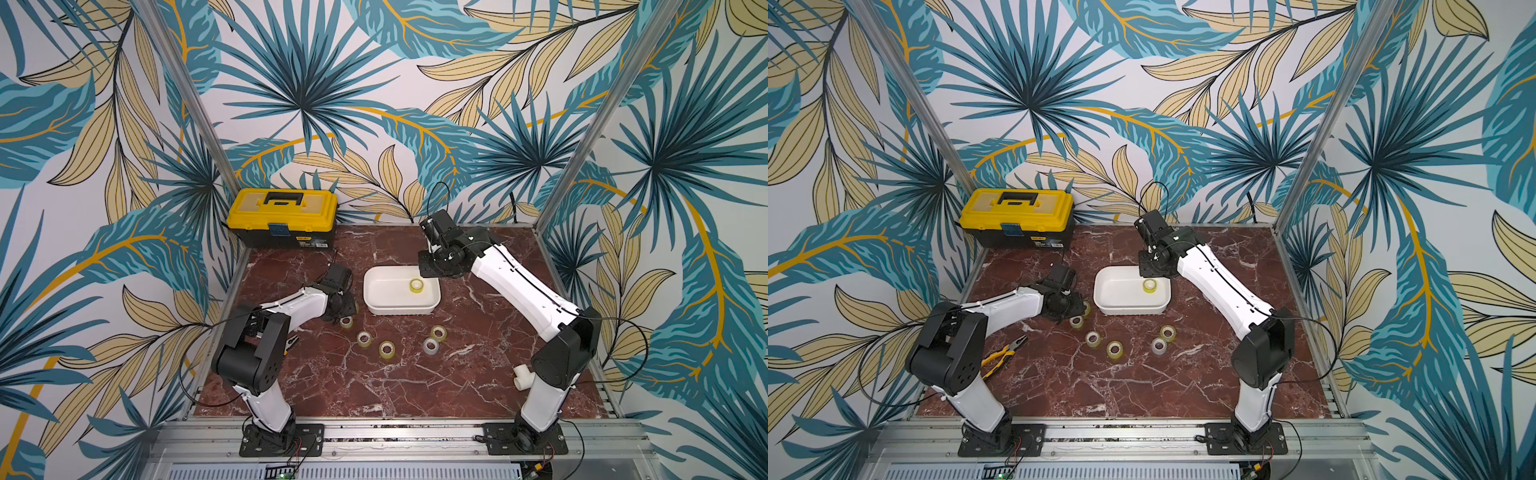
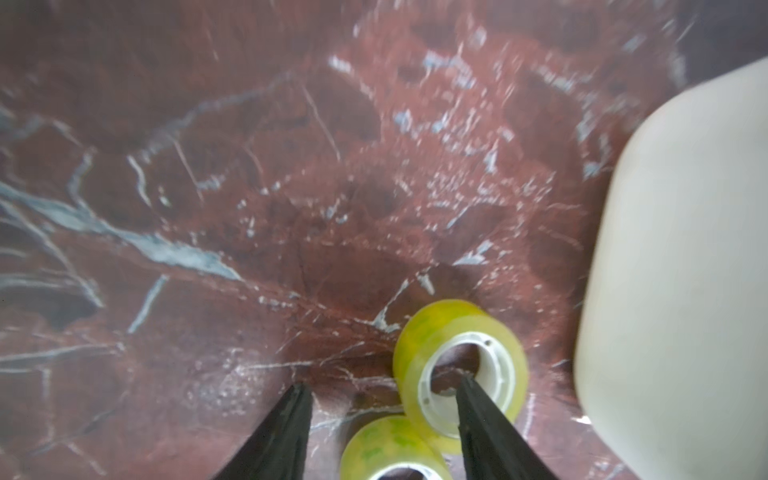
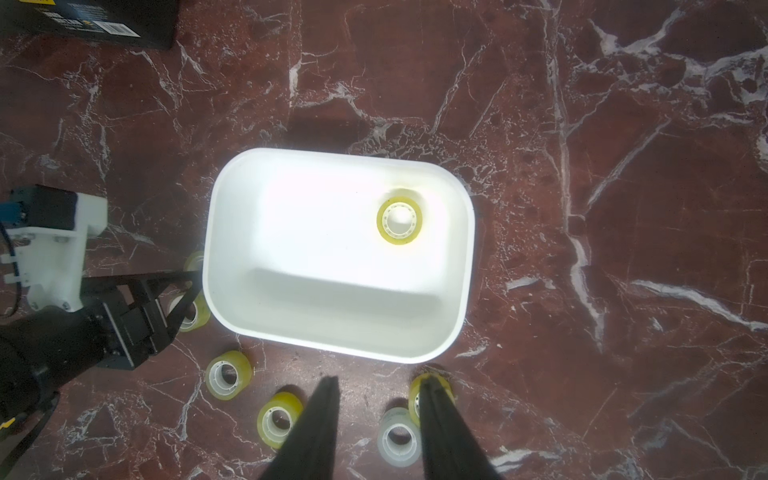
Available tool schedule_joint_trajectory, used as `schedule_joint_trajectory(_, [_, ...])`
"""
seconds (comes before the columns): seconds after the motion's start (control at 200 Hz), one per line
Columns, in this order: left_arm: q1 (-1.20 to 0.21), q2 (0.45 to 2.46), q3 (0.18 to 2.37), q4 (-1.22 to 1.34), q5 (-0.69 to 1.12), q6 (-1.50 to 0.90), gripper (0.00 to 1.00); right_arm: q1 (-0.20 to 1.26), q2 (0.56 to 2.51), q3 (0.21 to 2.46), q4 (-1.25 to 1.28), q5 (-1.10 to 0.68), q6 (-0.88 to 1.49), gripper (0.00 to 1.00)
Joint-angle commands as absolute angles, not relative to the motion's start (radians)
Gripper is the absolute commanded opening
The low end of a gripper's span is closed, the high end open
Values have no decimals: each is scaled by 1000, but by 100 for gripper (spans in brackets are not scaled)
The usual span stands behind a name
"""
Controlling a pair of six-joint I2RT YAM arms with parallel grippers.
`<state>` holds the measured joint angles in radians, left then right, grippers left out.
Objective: Put the transparent tape into the storage box
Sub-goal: Pick up the tape at the center of the board.
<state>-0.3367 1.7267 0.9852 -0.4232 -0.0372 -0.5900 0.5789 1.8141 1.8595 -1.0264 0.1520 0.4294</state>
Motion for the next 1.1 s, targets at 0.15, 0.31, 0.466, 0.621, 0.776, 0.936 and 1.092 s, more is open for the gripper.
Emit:
schedule_joint_trajectory(0.15, [-342,1770,957,-425,-72,-602,52,585,1815,1845,-1041,148,431,36])
schedule_joint_trajectory(0.31, [-341,1772,974,-411,-76,-600,37,584,1816,1847,-1040,147,432,31])
schedule_joint_trajectory(0.466, [-342,1771,995,-421,-82,-592,7,585,1813,1853,-1041,146,430,31])
schedule_joint_trajectory(0.621, [-342,1729,1004,-451,-100,-591,0,586,1811,1856,-1042,148,425,36])
schedule_joint_trajectory(0.776, [-341,1653,1062,-528,-156,-554,0,585,1815,1858,-1042,150,422,43])
schedule_joint_trajectory(0.936, [-340,1582,1205,-631,-164,-482,0,585,1819,1856,-1047,168,426,70])
schedule_joint_trajectory(1.092, [-388,1620,1403,-741,-117,-409,0,582,1823,1850,-1048,190,425,91])
